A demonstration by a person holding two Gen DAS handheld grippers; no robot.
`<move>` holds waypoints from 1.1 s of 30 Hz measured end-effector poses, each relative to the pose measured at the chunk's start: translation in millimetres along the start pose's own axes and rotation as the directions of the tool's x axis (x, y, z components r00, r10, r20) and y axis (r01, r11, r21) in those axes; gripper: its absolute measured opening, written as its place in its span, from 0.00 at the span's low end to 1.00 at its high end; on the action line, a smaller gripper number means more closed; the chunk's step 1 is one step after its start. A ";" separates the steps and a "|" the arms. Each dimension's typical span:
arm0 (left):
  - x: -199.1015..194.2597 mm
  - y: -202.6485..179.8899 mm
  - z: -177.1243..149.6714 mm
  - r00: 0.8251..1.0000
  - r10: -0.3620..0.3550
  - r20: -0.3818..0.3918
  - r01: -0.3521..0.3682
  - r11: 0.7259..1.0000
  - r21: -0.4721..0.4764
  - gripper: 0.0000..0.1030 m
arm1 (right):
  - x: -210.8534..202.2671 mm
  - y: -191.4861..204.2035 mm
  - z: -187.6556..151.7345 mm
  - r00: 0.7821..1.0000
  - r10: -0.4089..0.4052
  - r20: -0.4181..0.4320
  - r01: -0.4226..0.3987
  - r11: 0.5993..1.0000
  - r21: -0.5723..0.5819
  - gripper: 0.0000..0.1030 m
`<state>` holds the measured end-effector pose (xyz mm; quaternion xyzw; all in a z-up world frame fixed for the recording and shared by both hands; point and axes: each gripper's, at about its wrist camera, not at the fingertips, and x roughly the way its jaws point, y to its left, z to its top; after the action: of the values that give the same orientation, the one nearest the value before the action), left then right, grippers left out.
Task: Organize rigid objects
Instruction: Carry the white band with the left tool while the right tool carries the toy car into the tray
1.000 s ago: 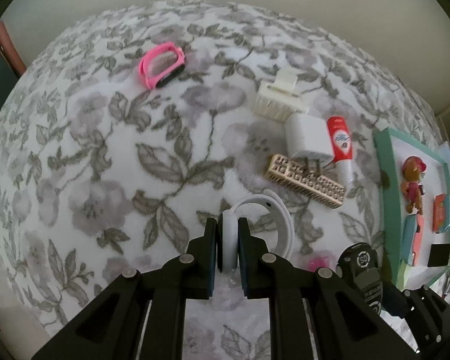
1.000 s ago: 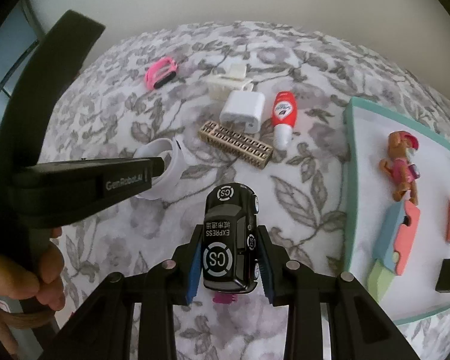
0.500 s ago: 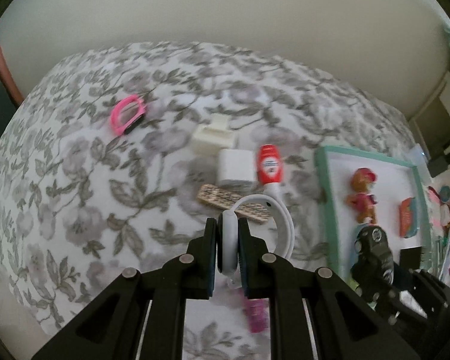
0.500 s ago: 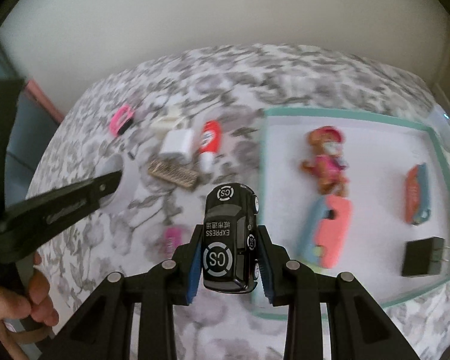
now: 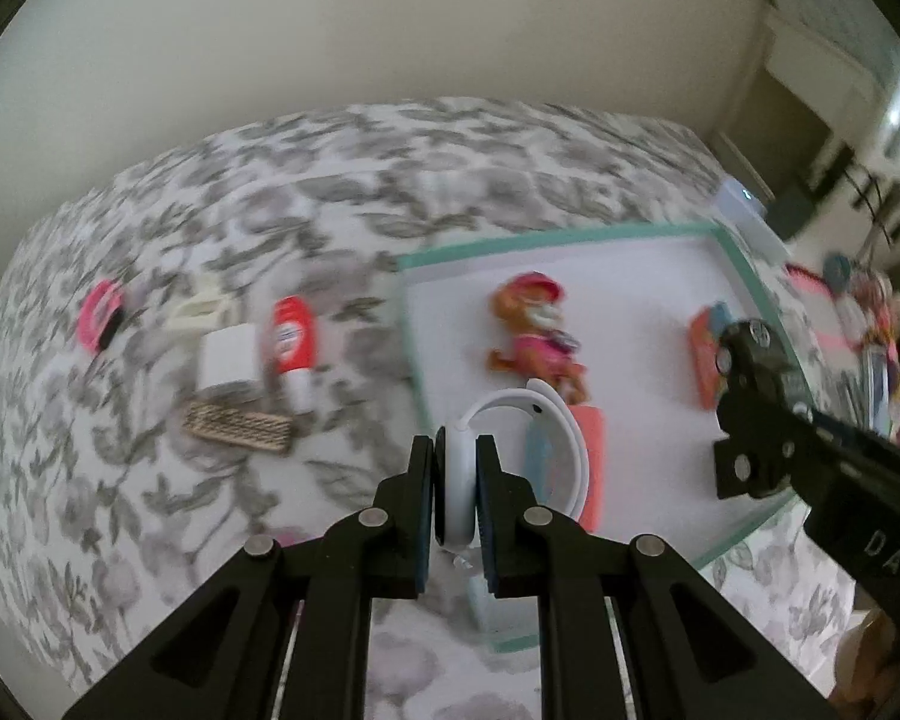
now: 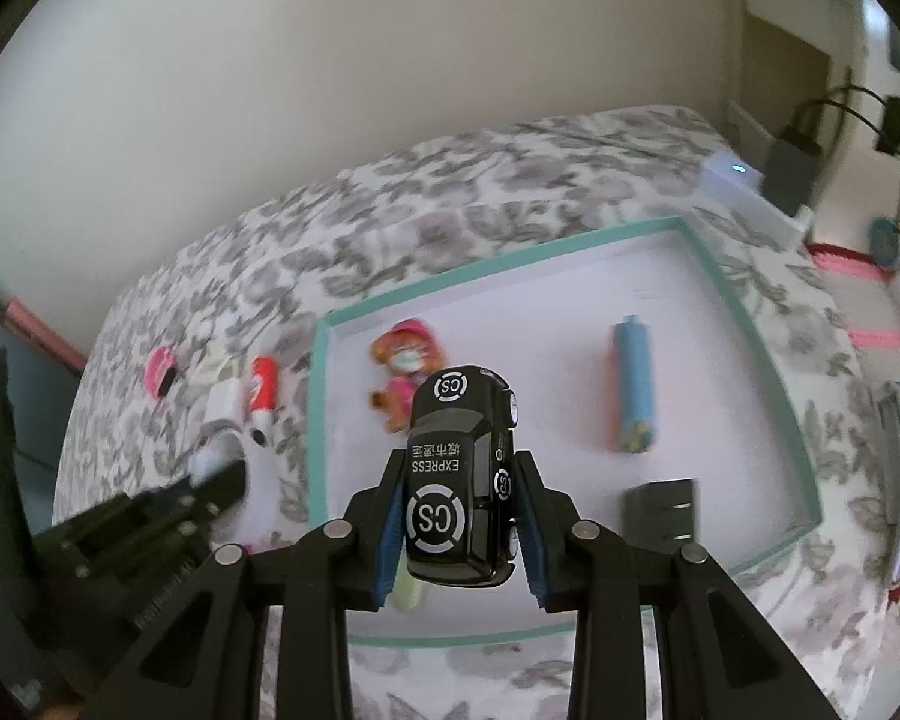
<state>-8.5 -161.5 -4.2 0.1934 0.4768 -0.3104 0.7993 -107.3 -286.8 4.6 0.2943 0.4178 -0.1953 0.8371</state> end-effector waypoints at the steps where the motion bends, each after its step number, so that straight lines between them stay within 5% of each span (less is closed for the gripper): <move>1: 3.3 -7.7 1.0 1.000 0.001 -0.004 -0.001 1.000 0.018 0.13 | -0.3 -5.3 1.3 1.000 -0.002 0.001 0.002 1.000 0.009 0.34; 16: 63.6 -28.6 7.8 0.992 0.093 -0.084 -0.087 0.993 0.075 0.13 | 44.7 -34.0 -2.5 0.995 0.012 -0.102 -0.004 0.997 0.079 0.34; 33: 74.9 -19.0 10.9 0.988 0.093 -0.126 -0.088 0.995 0.046 0.17 | 50.8 -27.8 0.3 0.992 -0.056 -0.116 0.058 0.998 0.017 0.34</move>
<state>12.0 -205.4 -65.4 0.2505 0.5113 -0.2703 0.7764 -93.9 -312.0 -45.7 0.3017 0.4719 -0.2061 0.8024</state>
